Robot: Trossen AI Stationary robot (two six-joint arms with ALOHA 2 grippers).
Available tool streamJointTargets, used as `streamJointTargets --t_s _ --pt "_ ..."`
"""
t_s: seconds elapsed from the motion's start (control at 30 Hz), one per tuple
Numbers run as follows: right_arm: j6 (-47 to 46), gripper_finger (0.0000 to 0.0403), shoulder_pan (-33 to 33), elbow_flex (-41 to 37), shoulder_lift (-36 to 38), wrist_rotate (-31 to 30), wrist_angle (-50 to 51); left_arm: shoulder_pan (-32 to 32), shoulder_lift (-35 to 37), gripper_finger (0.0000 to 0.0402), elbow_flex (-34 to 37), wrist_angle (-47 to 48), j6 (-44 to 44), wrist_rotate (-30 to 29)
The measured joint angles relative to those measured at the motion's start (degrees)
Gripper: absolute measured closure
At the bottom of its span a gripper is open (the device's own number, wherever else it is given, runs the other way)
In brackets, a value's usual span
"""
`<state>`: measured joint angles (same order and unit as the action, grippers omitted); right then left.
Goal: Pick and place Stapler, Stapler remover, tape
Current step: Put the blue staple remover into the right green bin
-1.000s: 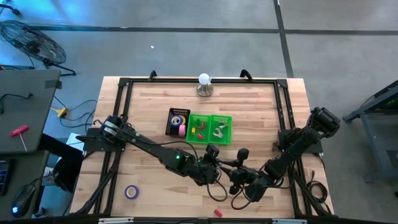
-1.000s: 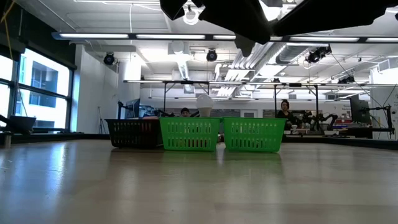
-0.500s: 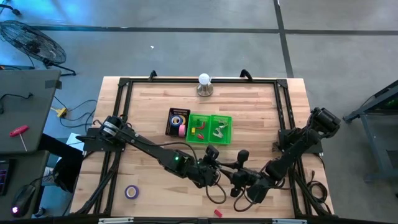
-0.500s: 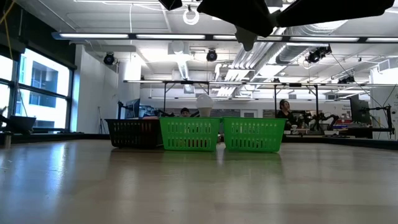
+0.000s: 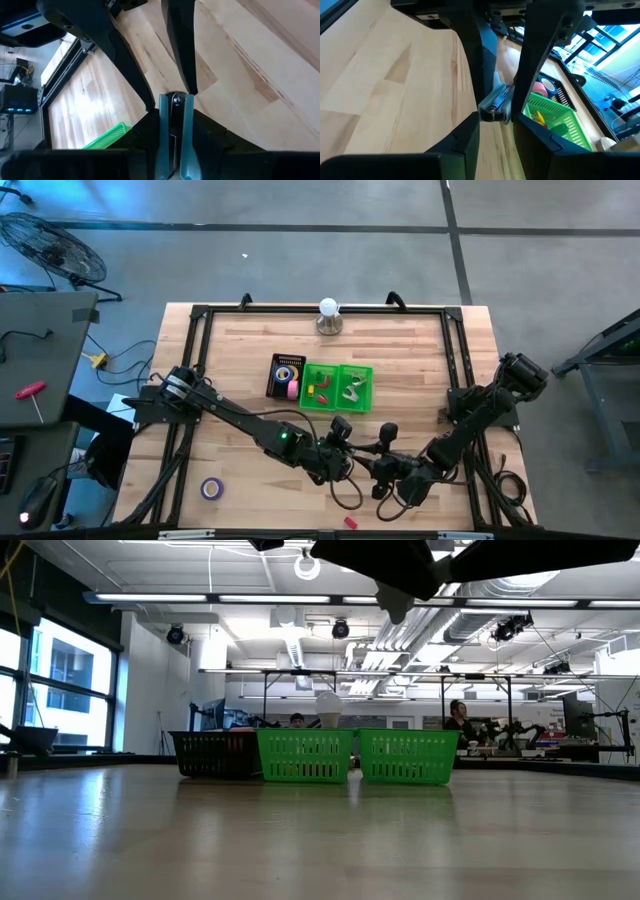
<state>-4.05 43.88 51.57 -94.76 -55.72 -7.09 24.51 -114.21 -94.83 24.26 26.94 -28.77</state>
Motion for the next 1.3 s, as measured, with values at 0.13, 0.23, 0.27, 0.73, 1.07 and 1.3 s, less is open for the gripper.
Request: streamJointTargets --t_s 0.13,0.23,0.27,0.73,1.07,1.3 --pt "-0.02 0.0295 0.0 0.0 0.0 0.11 -0.02 0.0 -0.01 0.0316 0.03 -0.01 0.0 -0.03" --pt "-0.04 0.0294 0.0 0.0 0.0 0.14 -0.06 0.0 -0.04 0.0316 0.03 -0.05 0.0 -0.04" --pt "-0.04 0.0294 0.01 0.0 0.0 0.17 -0.11 -0.02 -0.06 0.0316 0.03 -0.02 0.0 -0.04" --pt "1.41 0.0294 0.92 0.31 0.13 1.23 -0.57 -0.17 -0.26 0.0316 0.12 0.69 -0.2 -2.17" --pt "1.08 0.0294 0.92 0.22 0.09 -2.43 1.65 -0.15 -0.24 0.0316 0.12 1.23 -0.42 -2.21" --pt "-0.88 0.0294 0.9 0.11 0.04 -2.37 3.8 -0.13 -0.17 0.0316 0.1 1.24 -0.43 -2.21"
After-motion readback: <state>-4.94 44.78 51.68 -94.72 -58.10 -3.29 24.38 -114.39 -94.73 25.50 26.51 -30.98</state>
